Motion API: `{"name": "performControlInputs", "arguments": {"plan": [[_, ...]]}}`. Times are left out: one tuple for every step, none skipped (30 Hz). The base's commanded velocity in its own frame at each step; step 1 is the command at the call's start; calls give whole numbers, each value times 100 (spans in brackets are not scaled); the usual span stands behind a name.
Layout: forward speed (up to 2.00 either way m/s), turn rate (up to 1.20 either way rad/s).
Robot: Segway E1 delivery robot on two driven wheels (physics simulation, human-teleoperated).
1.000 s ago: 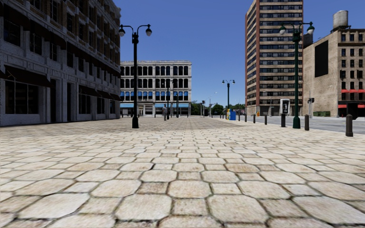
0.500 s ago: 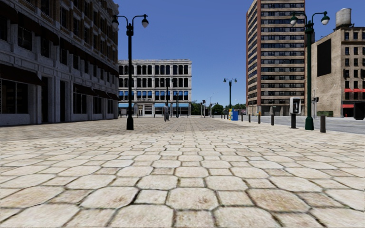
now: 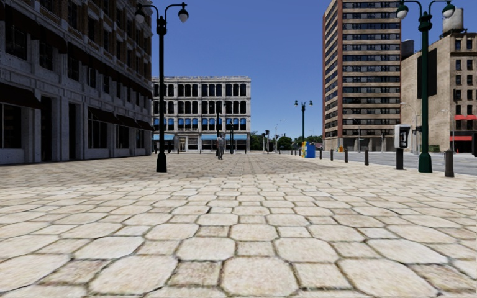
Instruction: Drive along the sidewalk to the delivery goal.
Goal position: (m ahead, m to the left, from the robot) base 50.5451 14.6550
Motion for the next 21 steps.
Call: {"name": "performControlInputs", "arguments": {"plan": [[200, 0], [200, 0], [200, 0], [200, 0], [200, 0], [200, 0], [200, 0], [200, 0], [200, 0], [200, 0], [200, 0], [200, 0], [200, 0], [200, 0], [200, 0], [200, 0], [200, 0], [200, 0], [200, 0], [200, 0], [200, 0]]}}
